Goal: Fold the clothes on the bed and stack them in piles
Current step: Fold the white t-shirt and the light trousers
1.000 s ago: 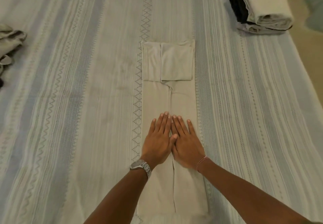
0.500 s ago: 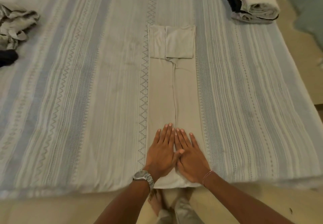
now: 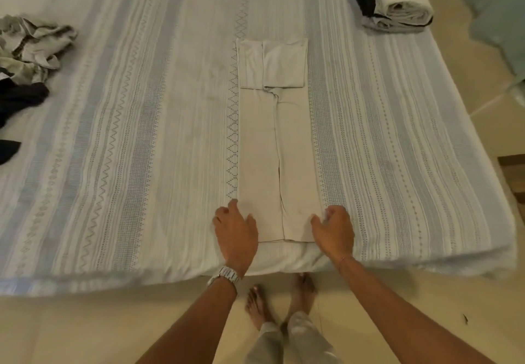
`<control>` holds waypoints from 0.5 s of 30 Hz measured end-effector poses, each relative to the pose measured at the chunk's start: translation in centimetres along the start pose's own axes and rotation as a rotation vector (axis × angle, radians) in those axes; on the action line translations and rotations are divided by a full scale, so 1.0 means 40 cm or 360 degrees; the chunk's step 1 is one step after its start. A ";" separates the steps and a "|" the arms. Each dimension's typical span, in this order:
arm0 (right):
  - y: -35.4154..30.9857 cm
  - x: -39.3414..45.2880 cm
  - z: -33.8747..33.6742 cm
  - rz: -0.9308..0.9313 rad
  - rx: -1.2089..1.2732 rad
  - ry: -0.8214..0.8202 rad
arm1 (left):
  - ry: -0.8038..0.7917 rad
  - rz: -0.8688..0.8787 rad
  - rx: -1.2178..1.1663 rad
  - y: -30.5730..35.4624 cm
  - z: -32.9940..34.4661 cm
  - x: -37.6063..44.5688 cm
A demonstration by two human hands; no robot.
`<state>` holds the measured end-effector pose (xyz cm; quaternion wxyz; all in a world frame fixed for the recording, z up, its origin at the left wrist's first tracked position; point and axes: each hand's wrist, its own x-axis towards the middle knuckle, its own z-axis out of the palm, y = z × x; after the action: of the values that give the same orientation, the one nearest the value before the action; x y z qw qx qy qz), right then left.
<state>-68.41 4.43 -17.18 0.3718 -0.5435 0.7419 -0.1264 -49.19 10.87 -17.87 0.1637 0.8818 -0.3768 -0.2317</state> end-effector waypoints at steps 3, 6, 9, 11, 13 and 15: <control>0.008 0.021 -0.019 0.0187 0.0028 -0.0256 | -0.0247 -0.0324 -0.0104 -0.007 -0.013 0.028; 0.017 0.028 -0.027 0.0222 0.0185 -0.0417 | -0.0440 -0.0511 -0.0397 -0.029 -0.037 0.068; 0.024 0.037 -0.041 0.0289 0.0272 -0.0511 | -0.0627 -0.0580 -0.0528 -0.045 -0.070 0.094; 0.025 0.034 -0.054 0.0329 0.0382 -0.0539 | -0.0732 -0.0608 -0.0667 -0.052 -0.086 0.104; 0.015 0.020 -0.068 0.0325 0.0491 -0.0536 | -0.0829 -0.0664 -0.0852 -0.039 -0.108 0.100; 0.001 0.007 -0.084 0.0206 0.0481 -0.0535 | -0.0867 -0.0696 -0.0998 -0.026 -0.132 0.093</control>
<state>-70.78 3.45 -14.99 0.5745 -0.4465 0.6755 -0.1196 -43.51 9.39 -14.97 0.2647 0.7556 -0.1232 -0.5864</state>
